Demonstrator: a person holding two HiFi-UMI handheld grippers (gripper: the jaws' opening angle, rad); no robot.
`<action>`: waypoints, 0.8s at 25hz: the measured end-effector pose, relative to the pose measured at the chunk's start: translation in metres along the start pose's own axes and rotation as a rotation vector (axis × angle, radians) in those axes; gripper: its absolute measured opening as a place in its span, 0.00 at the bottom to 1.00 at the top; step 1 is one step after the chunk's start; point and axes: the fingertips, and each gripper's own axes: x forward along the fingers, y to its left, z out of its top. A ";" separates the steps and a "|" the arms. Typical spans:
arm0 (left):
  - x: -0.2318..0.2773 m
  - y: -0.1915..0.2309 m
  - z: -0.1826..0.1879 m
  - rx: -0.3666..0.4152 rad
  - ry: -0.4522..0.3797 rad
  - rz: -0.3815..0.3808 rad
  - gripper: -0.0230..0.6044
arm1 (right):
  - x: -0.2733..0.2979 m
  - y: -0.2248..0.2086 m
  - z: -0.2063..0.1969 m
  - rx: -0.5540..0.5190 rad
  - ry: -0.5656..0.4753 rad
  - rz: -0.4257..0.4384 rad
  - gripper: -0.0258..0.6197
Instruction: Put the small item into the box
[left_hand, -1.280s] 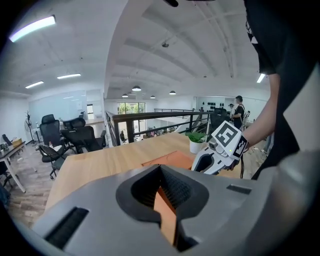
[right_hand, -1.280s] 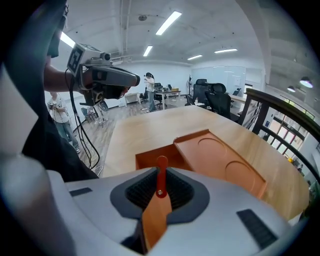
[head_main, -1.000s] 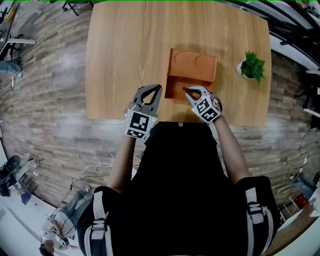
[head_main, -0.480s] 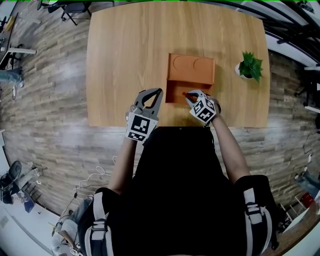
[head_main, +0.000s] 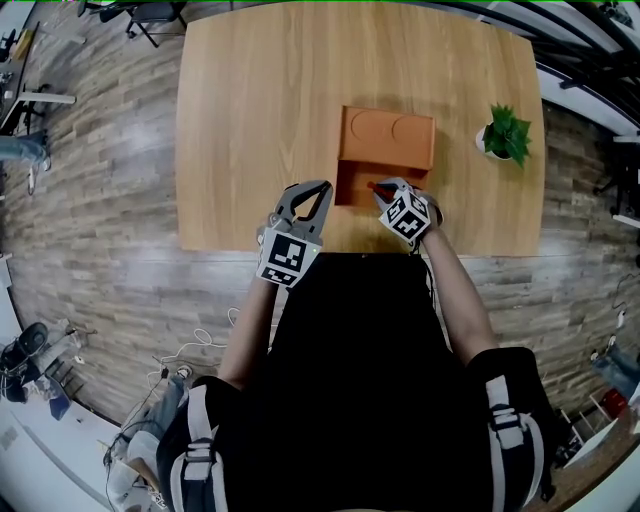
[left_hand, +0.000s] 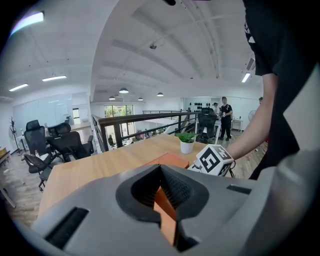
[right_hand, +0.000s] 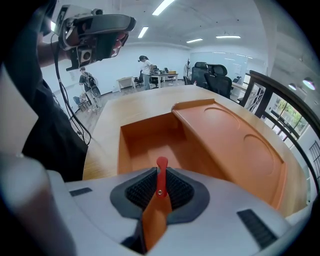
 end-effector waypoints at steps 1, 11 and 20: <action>0.000 0.000 0.000 0.000 0.001 0.000 0.07 | 0.001 0.000 0.000 0.002 0.003 0.002 0.14; -0.001 0.000 -0.006 -0.013 0.016 0.004 0.07 | 0.014 -0.006 -0.007 -0.026 0.073 -0.003 0.14; -0.002 0.000 -0.004 0.002 0.019 0.010 0.07 | 0.020 -0.006 -0.010 -0.021 0.090 0.014 0.14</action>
